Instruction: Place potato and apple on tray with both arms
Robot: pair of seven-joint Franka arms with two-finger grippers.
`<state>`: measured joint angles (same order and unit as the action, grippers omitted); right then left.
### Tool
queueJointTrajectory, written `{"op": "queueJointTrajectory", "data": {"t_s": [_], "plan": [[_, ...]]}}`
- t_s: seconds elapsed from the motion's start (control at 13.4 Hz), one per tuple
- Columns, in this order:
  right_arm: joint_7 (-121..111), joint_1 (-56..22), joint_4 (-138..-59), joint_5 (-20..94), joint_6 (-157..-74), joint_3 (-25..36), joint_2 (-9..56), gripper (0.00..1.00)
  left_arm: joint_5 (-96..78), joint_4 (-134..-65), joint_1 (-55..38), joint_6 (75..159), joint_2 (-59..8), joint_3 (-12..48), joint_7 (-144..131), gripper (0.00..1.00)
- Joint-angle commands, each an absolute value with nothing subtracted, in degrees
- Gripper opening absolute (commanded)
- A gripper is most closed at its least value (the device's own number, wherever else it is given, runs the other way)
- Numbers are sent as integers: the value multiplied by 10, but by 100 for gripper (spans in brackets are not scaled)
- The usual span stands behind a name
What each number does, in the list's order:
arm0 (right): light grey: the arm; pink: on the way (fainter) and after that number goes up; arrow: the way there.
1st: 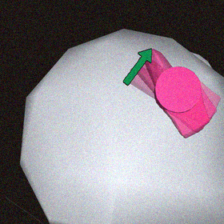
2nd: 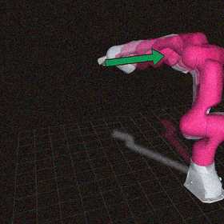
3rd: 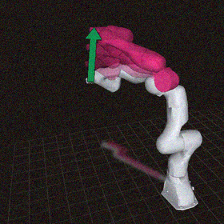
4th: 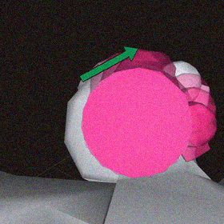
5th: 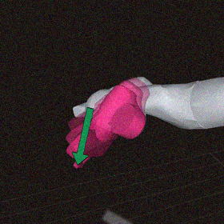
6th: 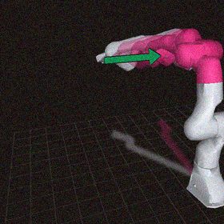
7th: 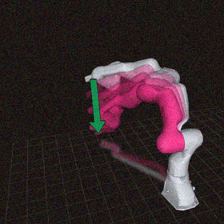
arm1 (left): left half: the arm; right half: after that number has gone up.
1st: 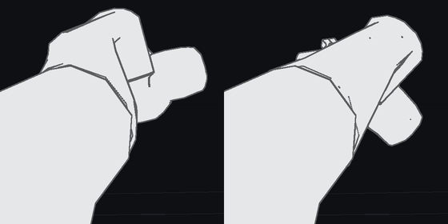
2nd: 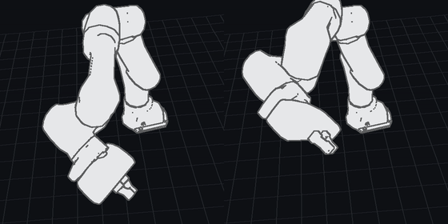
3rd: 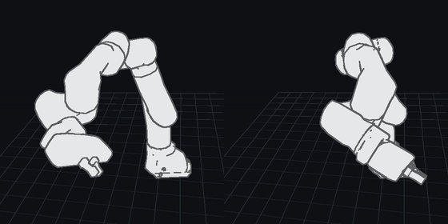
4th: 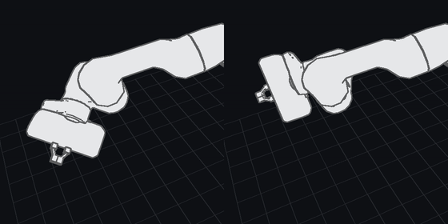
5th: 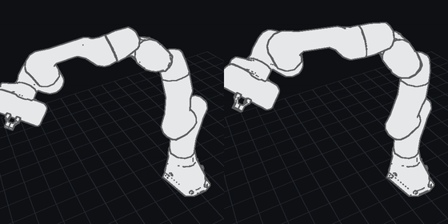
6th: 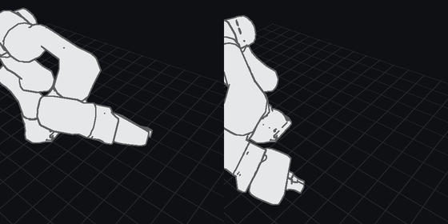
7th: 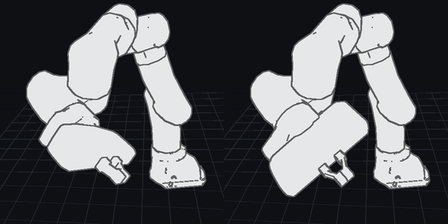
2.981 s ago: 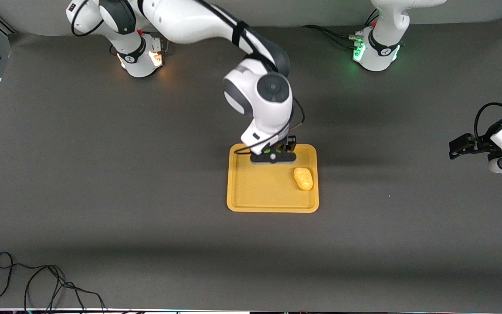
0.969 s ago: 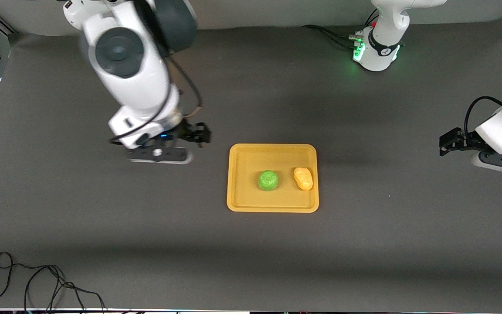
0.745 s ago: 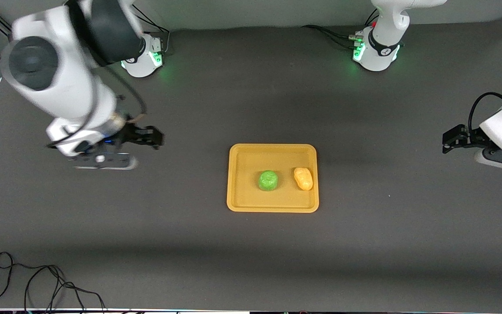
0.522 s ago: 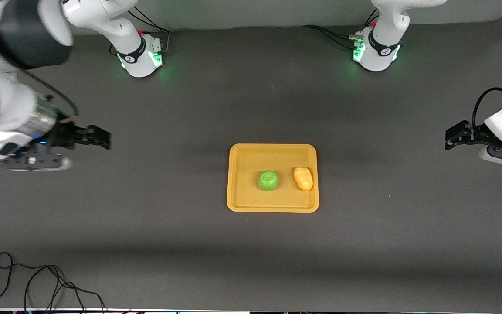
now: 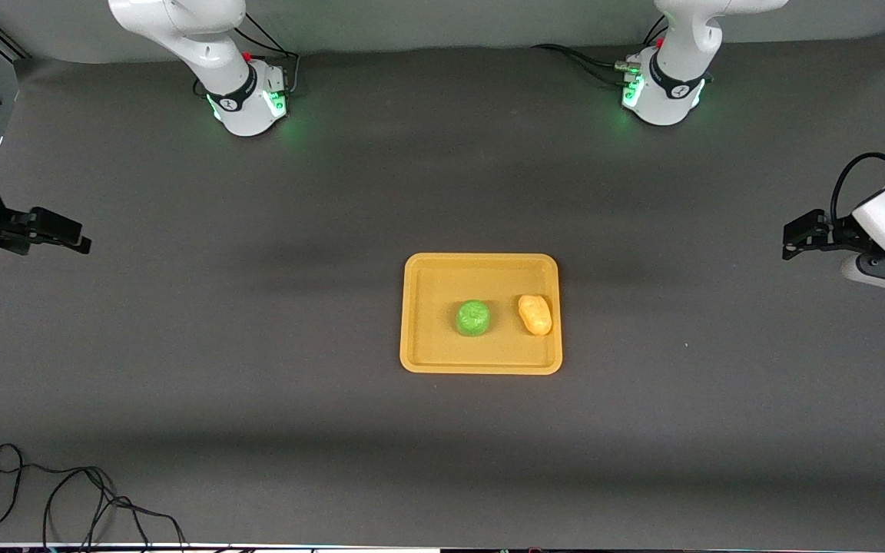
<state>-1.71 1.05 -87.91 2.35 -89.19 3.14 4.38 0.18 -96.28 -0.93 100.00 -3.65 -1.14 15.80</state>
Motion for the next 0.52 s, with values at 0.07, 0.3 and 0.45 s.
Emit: {"op": "queueJointTrajectory", "data": {"t_s": [0.07,0.3,0.45], "plan": [[-27,15,-899,13,-908,22,34,100,-5,-950,-5,994,-39,-18,153,100],[-27,10,-896,-4,-908,21,39,100,-8,-926,-4,991,-56,-18,152,100],[-27,10,-893,-4,-907,20,40,100,-7,-918,0,988,-60,-19,150,100]]}}
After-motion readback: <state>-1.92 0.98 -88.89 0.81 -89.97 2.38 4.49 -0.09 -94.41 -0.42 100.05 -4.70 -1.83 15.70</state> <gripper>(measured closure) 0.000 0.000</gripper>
